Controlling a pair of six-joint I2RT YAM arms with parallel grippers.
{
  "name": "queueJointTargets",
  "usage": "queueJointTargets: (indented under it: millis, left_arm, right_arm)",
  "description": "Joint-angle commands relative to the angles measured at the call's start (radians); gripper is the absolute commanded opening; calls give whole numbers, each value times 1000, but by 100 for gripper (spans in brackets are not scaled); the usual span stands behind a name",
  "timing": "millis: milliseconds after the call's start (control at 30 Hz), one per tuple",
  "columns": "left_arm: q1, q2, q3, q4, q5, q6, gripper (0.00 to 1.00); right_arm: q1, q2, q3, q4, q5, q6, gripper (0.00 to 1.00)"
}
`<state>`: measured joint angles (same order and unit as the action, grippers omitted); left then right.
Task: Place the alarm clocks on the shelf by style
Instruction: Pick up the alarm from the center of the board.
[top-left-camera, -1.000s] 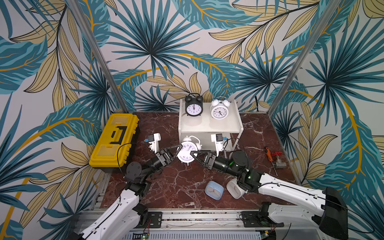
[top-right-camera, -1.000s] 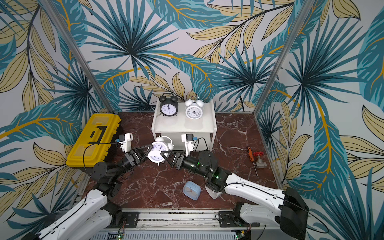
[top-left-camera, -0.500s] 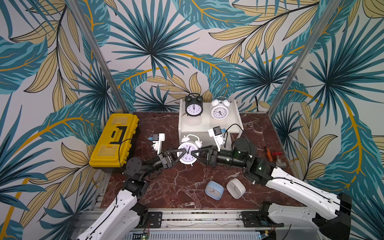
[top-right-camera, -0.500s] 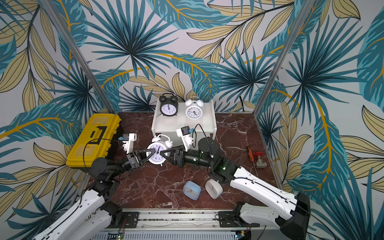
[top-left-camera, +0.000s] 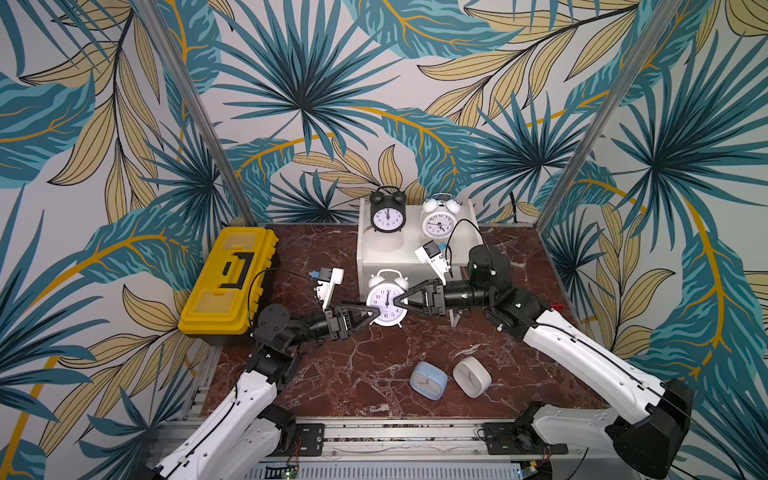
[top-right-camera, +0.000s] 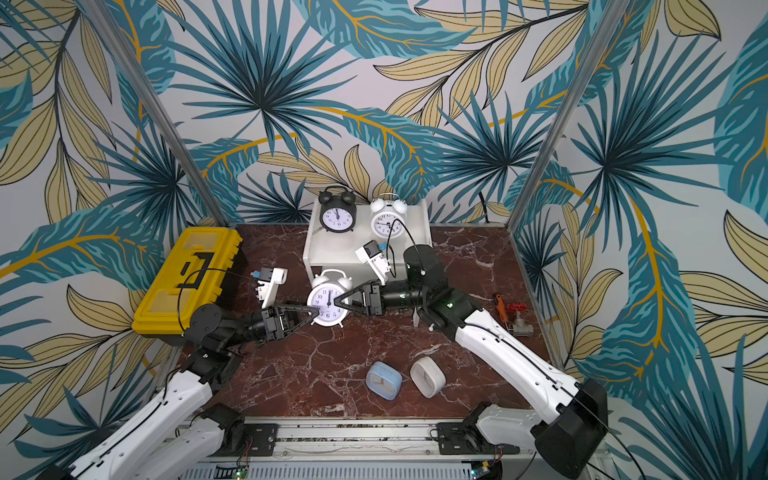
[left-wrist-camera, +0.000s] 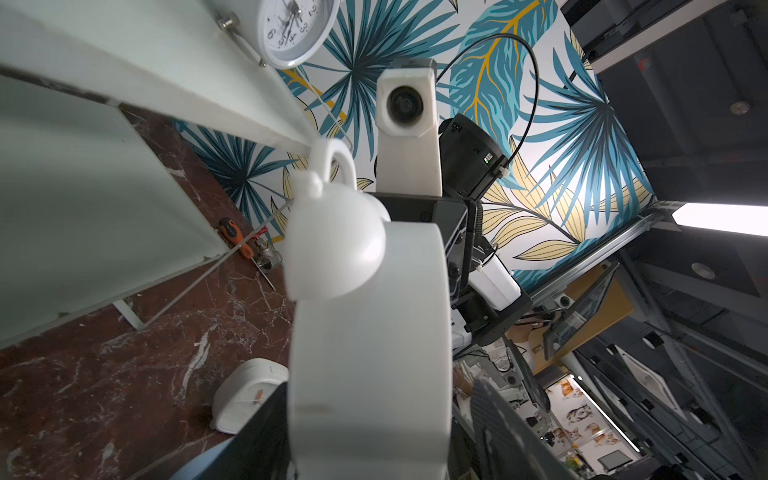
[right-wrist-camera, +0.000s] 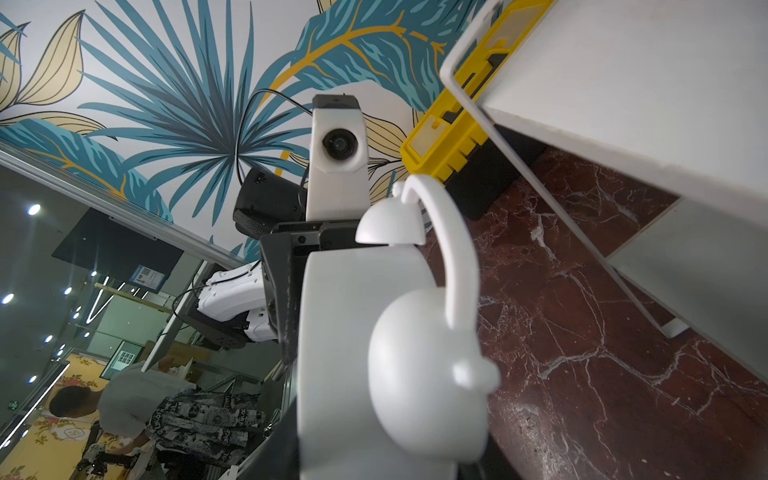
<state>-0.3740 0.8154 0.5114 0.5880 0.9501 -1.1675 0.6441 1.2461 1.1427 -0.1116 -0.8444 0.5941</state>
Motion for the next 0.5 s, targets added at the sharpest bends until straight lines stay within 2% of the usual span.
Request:
queueJointTargets:
  millis: [0, 133, 233, 300, 333, 367, 433, 467]
  left_arm:
    - [10, 3, 58, 105, 26, -18, 55]
    - [9, -5, 46, 98, 12, -18, 41]
    - [10, -21, 40, 81, -14, -13, 33]
    - [10, -38, 28, 80, -44, -9, 29]
    - [9, -45, 21, 79, -60, -6, 27]
    - [10, -52, 13, 78, -83, -6, 25]
    - [10, -60, -5, 102, -122, -15, 25]
    - [10, -61, -16, 120, -142, -24, 25]
  right_arm:
    - [0, 8, 28, -1, -64, -18, 9]
    - [1, 8, 16, 25, -56, 12, 11]
    - [2, -11, -4, 65, -22, 42, 18]
    - [4, -28, -14, 70, 22, 48, 35]
    - [5, -40, -23, 70, 57, 50, 49]
    - [9, -55, -38, 81, 94, 55, 58]
    - [17, -86, -89, 146, 169, 94, 74]
    - [22, -103, -126, 199, 204, 125, 77]
